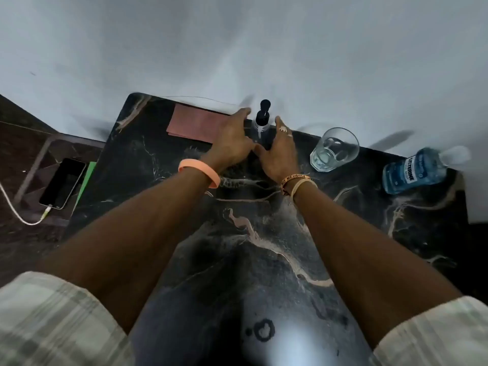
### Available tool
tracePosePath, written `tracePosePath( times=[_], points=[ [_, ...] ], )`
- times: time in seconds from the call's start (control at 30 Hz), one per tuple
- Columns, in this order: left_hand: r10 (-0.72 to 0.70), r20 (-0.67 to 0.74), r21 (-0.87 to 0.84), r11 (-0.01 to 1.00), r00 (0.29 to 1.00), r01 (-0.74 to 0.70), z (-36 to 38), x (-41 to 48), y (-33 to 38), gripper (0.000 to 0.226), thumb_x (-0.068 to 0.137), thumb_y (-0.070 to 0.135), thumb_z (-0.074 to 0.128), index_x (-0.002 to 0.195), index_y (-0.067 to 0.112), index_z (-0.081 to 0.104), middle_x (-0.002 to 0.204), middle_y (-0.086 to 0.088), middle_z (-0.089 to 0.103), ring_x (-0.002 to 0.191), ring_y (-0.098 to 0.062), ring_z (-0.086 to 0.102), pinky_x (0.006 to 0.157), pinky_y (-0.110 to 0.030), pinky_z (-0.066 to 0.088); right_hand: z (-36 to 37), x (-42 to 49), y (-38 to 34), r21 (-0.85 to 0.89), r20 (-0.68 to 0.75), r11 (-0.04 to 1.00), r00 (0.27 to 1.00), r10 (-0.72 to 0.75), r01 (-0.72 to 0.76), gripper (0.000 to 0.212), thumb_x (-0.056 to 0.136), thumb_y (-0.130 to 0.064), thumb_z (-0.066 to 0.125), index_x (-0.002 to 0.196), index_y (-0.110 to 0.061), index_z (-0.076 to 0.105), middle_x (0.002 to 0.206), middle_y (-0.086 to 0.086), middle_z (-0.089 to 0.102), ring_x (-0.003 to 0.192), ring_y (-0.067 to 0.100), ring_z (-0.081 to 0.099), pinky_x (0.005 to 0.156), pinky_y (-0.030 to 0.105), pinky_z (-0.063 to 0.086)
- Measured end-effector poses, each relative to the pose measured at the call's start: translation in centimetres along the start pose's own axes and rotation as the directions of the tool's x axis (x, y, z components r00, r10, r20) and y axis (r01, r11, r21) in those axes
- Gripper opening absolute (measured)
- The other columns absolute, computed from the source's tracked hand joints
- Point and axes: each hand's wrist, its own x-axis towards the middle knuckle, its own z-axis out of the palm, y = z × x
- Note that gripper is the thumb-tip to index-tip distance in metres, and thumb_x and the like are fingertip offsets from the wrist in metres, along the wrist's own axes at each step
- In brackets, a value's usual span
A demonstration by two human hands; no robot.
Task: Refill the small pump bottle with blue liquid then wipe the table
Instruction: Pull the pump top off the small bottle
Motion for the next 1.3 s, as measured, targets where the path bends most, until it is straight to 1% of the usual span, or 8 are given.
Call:
tracePosePath(
  times=[0.13, 0.23, 0.47, 0.57, 0.8, 0.9, 1.03, 1.3],
  points=[
    [0.050, 0.104, -0.160, 0.987, 0.993, -0.033, 0.4, 1.0, 0.8, 0.059, 0.076, -0.024, 0.049, 0.128, 0.002, 0.056, 0.125, -0.014, 0.064, 0.113, -0.026, 0.063, 0.091, -0.034, 0.056, 0.1, 1.4, -1.3, 0.050, -0.035, 0.999, 0.999, -0.011, 0.012, 0.045, 0.085, -0.012, 0.068, 0.127, -0.015, 0.055, 0.124, 0.007, 0.065, 0.113, 0.028, 0.060, 0.085, 0.028, 0.046],
    [0.062, 0.067, -0.220, 0.974, 0.996, -0.046, 0.1, 0.9, 0.6, 0.054, 0.074, -0.024, 0.055, 0.121, 0.003, 0.063, 0.110, -0.006, 0.069, 0.093, -0.011, 0.067, 0.073, -0.018, 0.057, 0.2, 1.4, -1.2, 0.041, -0.066, 0.999, 0.998, 0.006, -0.003, 0.031, 0.084, -0.014, 0.071, 0.114, -0.018, 0.062, 0.112, 0.004, 0.069, 0.101, 0.026, 0.064, 0.081, 0.034, 0.051],
    [0.132, 0.102, -0.197, 0.974, 0.986, -0.110, 3.4, -5.6, 2.2, 0.051, 0.075, -0.018, 0.061, 0.117, 0.009, 0.069, 0.104, 0.003, 0.071, 0.088, 0.000, 0.067, 0.075, -0.015, 0.057, -3.4, -7.4, 3.0, 0.014, -0.063, 0.999, 0.997, 0.033, -0.032, 0.048, 0.088, -0.032, 0.070, 0.129, -0.011, 0.054, 0.123, 0.009, 0.065, 0.111, 0.026, 0.061, 0.093, 0.046, 0.051],
    [0.158, 0.168, -0.195, 0.973, 0.973, -0.124, 6.0, -9.2, 2.3, 0.051, 0.074, -0.018, 0.060, 0.113, 0.014, 0.071, 0.099, 0.004, 0.073, 0.080, 0.009, 0.067, 0.070, -0.016, 0.058, -4.8, -12.3, 5.1, -0.032, -0.138, 0.999, 0.990, 0.004, -0.009, 0.038, 0.087, -0.039, 0.069, 0.118, -0.020, 0.057, 0.111, 0.002, 0.066, 0.099, 0.022, 0.063, 0.084, 0.041, 0.053],
    [0.156, 0.289, -0.133, 0.984, 0.944, -0.122, 10.1, -14.8, 1.6, 0.044, 0.074, -0.009, 0.066, 0.107, 0.020, 0.072, 0.090, 0.014, 0.072, 0.086, -0.003, 0.070, 0.077, -0.027, 0.058, -6.5, -18.8, 8.5, -0.101, -0.122, 0.994, 0.992, 0.024, -0.036, 0.037, 0.081, -0.045, 0.074, 0.105, -0.019, 0.060, 0.098, 0.001, 0.069, 0.089, 0.020, 0.064, 0.072, 0.034, 0.051],
    [0.110, 0.314, -0.067, 0.993, 0.943, -0.094, 10.9, -16.0, 0.9, 0.052, 0.074, 0.000, 0.074, 0.118, 0.024, 0.067, 0.106, 0.009, 0.072, 0.103, -0.009, 0.066, 0.090, -0.037, 0.057, -6.5, -19.8, 9.4, -0.128, -0.090, 0.990, 0.995, 0.049, -0.061, 0.038, 0.081, -0.050, 0.074, 0.100, -0.020, 0.060, 0.087, 0.000, 0.070, 0.080, 0.020, 0.064, 0.066, 0.032, 0.049],
    [0.096, 0.244, -0.109, 0.991, 0.965, -0.071, 11.2, -17.2, 0.9, 0.066, 0.070, 0.015, 0.083, 0.131, 0.021, 0.061, 0.126, 0.005, 0.066, 0.119, -0.013, 0.060, 0.098, -0.041, 0.053, -6.4, -20.1, 9.4, -0.129, -0.090, 0.988, 0.993, 0.071, -0.082, 0.035, 0.079, -0.044, 0.073, 0.101, -0.019, 0.061, 0.093, 0.004, 0.072, 0.085, 0.026, 0.066, 0.074, 0.037, 0.052],
    [0.146, 0.004, -0.034, 0.989, 0.989, -0.146, 12.2, -17.9, 1.9, 0.034, 0.064, 0.022, 0.090, 0.093, 0.025, 0.072, 0.092, 0.011, 0.073, 0.090, -0.006, 0.067, 0.085, -0.036, 0.056, -6.0, -20.1, 9.2, -0.195, -0.113, 0.977, 0.992, 0.064, -0.085, 0.018, 0.081, -0.034, 0.064, 0.093, -0.019, 0.066, 0.084, 0.010, 0.072, 0.078, 0.033, 0.065, 0.067, 0.033, 0.048]
  ],
)
